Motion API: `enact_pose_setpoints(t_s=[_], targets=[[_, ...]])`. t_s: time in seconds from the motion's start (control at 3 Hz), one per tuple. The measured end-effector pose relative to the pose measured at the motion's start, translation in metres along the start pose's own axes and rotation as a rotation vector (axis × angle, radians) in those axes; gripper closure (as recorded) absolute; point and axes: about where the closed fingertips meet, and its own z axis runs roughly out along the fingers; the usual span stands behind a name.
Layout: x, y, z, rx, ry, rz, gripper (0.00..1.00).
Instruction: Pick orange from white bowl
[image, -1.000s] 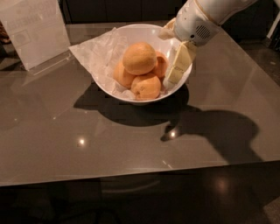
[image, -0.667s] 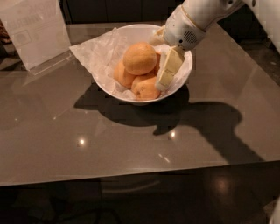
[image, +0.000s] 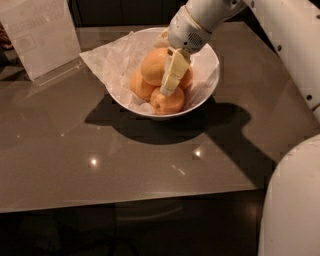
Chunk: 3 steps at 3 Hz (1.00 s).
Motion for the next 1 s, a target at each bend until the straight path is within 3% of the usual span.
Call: enact_pose_setpoints(t_s=[0.33,1.0], targets=[[-0.0081,-0.0065,0.0148,-0.022,-0.034,0.013,0.00],[-0.0081,-0.0067,0.0150,-0.022,-0.035,0.013,0.42]])
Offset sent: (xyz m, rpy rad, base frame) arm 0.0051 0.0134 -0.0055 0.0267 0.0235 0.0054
